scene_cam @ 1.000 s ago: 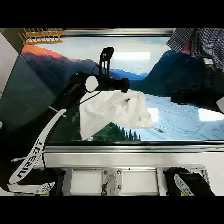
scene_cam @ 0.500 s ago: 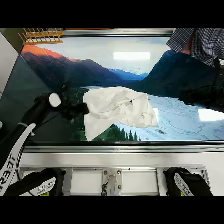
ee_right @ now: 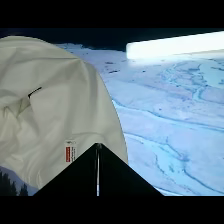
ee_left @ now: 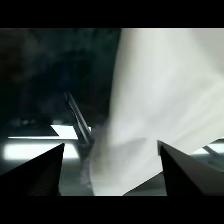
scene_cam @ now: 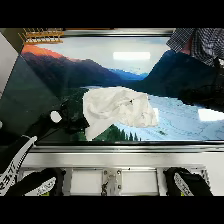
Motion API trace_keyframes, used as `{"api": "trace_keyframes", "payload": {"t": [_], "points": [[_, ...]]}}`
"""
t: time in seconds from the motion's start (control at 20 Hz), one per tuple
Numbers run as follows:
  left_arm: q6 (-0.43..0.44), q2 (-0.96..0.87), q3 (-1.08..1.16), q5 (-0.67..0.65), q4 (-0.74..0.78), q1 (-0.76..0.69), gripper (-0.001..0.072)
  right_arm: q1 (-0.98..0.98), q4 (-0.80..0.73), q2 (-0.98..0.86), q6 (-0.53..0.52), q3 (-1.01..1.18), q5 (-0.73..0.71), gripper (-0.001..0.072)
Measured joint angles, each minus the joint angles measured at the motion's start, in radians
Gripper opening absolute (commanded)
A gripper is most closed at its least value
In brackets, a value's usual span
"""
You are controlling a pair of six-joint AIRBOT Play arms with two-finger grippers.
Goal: Fold the clothes and pants, and hang the long-sleeved shirts on hangers.
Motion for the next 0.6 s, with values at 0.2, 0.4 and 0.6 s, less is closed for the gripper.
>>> {"api": "trace_keyframes", "payload": {"t": [0.2,0.4,0.6], "points": [[0.006,-0.11,0.087,0.003,-0.013,-0.093,0.0006,0.0,0.005,0.0,0.0,-0.006,0.003,0.0024],[0.013,-0.148,0.192,-0.031,0.025,-0.126,0.0006,0.0,0.024,-0.013,0.0,-0.068,0.023,0.0533],[0.014,-0.114,0.262,-0.062,0.069,-0.103,0.0006,0.027,0.151,-0.05,0.031,-0.247,-0.003,0.0533]]}}
